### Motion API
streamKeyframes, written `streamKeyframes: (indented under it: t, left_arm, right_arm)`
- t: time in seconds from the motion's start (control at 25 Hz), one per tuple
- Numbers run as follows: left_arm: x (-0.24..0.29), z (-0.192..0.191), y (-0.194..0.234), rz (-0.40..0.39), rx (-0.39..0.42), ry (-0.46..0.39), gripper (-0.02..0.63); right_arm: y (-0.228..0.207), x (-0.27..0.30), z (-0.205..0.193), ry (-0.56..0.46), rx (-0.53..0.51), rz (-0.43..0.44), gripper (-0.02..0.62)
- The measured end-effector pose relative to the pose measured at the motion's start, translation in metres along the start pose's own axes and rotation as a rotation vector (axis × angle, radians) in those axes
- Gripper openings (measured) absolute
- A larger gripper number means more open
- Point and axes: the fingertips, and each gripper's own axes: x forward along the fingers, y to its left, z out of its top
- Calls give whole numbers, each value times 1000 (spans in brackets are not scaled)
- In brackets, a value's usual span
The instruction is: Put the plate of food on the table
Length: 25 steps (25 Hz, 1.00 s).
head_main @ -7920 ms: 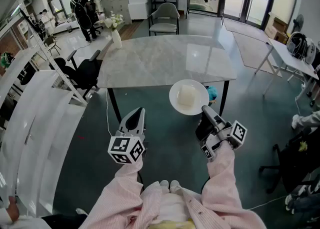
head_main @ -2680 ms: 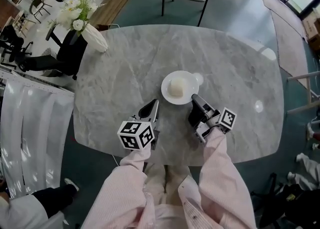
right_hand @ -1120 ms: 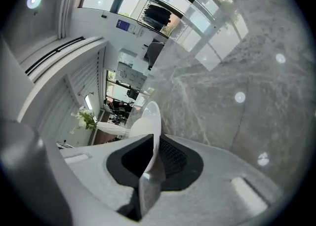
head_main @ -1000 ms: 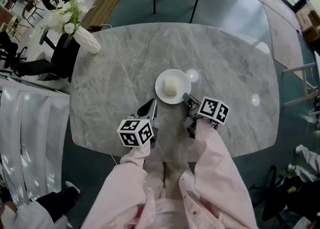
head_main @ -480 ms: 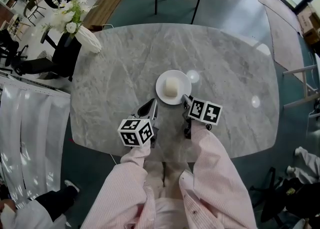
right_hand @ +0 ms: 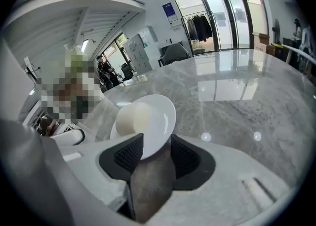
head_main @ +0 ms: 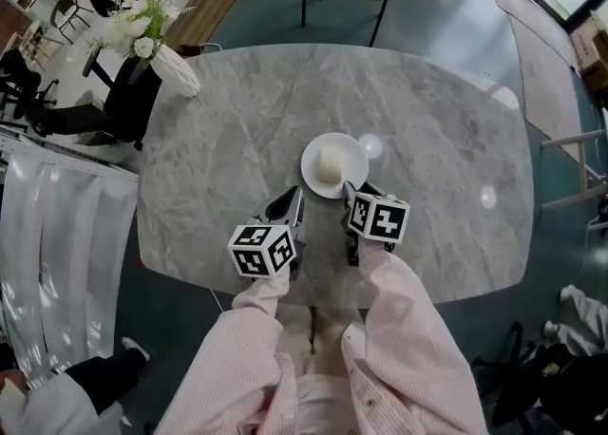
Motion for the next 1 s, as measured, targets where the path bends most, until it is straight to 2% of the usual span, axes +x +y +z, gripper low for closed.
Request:
streamKeyframes:
  t: [0.24, 0.52, 0.8, 1.0]
  left_arm:
    - [-1, 1, -1, -3, 4, -2, -8]
    - [-6, 5, -7, -13, 7, -12, -8]
    - [-25, 19, -28, -51, 58, -30, -8]
    - [-46, 39, -45, -72, 115, -71, -8]
  right_arm:
    - [-2, -2, 0, -16, -33, 1, 176]
    - [8, -16, 10, -57, -55, 93, 175]
    - [39, -53, 22, -119, -143, 276, 126]
    - [48, -88, 36, -187, -204, 326, 28]
